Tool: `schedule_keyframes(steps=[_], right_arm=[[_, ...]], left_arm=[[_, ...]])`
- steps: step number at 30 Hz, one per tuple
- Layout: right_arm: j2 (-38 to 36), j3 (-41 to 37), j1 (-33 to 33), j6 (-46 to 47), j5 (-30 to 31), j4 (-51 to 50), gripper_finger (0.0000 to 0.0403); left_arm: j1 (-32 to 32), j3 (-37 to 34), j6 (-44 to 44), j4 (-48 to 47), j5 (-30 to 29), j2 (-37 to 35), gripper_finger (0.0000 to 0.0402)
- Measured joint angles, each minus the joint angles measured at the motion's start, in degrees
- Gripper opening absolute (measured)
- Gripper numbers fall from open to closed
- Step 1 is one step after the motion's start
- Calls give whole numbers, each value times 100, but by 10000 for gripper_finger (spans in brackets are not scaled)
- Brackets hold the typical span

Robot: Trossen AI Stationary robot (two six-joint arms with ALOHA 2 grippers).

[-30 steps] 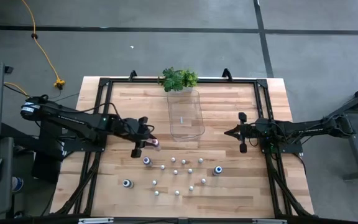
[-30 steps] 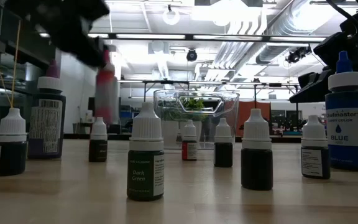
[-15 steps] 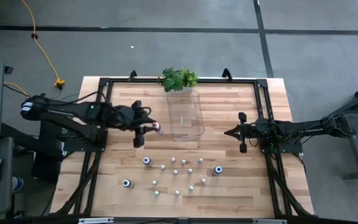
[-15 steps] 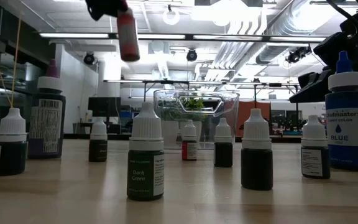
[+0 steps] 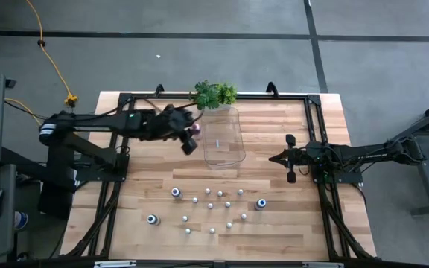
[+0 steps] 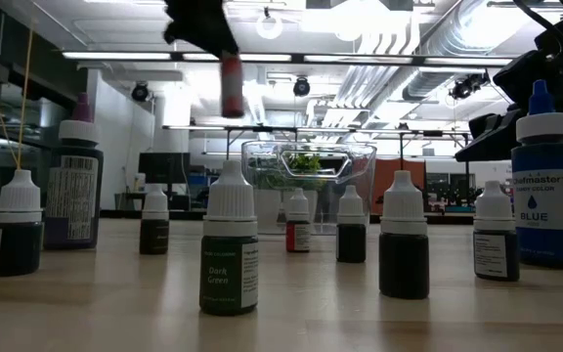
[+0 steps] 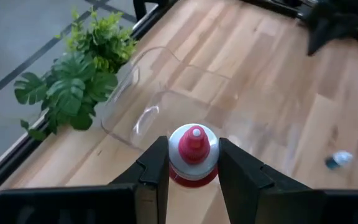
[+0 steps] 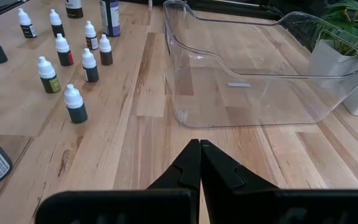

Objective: Pick & Place food coloring
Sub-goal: Put the large pink food coloring bottle into the transparent bin

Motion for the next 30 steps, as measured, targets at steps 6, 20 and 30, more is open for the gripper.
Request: schedule_keyframes(steps=[6,20,30], right_arm=[[0,1,0,0,0,10,0],[0,2,-2,0,0,-1,0],[0,0,0,0,0,3,0]], left_arm=[[340,596,285,3,51,870,96],[973,1089,-1317,43,78,2245,96],[1172,1087,-2901,91,-606,2772,96]])
